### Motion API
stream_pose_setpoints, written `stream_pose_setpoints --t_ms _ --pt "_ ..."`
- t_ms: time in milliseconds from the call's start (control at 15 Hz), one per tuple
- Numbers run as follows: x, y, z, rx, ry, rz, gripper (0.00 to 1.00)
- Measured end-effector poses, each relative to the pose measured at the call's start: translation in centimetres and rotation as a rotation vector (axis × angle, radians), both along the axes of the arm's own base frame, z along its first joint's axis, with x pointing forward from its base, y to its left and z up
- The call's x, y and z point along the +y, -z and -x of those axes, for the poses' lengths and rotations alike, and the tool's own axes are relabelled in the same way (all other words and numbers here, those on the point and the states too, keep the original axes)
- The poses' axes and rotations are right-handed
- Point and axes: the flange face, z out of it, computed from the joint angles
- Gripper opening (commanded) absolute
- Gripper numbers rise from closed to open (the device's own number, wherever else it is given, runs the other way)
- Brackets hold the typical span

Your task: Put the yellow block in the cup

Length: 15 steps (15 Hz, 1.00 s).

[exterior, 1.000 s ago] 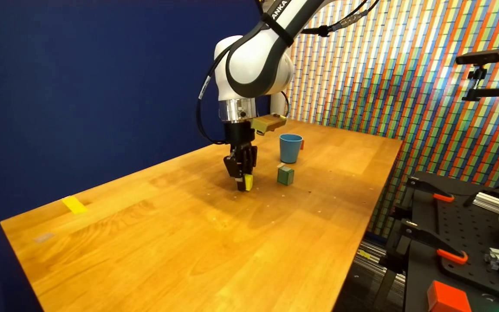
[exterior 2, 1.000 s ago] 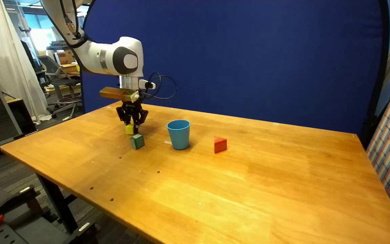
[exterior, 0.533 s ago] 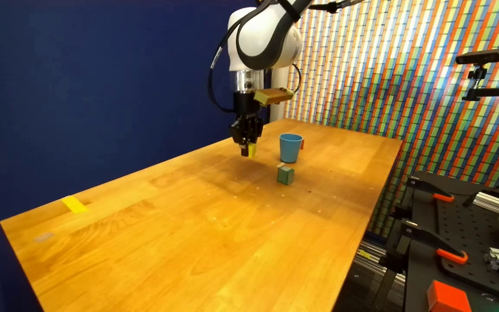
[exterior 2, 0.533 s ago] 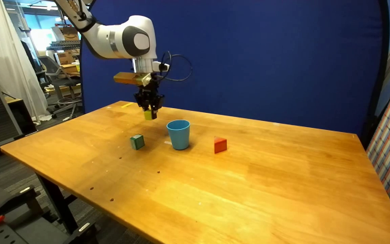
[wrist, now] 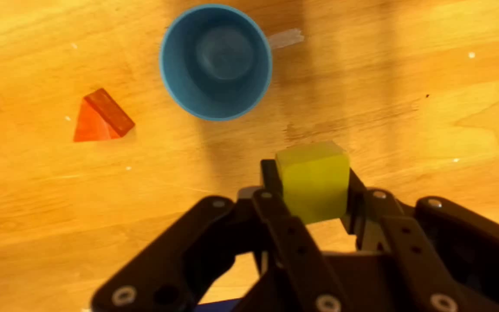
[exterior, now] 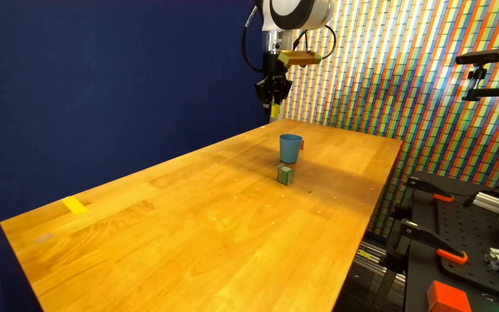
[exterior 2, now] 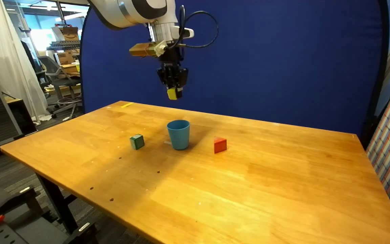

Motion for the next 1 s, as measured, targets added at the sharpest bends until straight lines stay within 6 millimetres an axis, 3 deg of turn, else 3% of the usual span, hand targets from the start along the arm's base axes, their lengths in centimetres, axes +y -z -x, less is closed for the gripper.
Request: stream_pose_setpoints --t_ms 267,333,467,733,867,933,1000 --pt "-4.1 1.0 1.5 0.028 0.073 0.0 0.15" --pt "-4.9 1.5 1.9 0.04 0.087 -0.001 0.59" --pt "-6.0 2.3 2.6 0.058 0.107 -0.003 0.65" --pt "-6.6 3.3 3.1 0.079 0.124 -0.01 0.96" --pt "-6.6 3.4 3.2 0.081 0.132 -0.019 1.0" --pt "-6.6 3.4 3.3 0.086 0.144 -0.034 0.93" --pt "-6.7 3.5 3.3 0.089 0.146 -0.036 1.0"
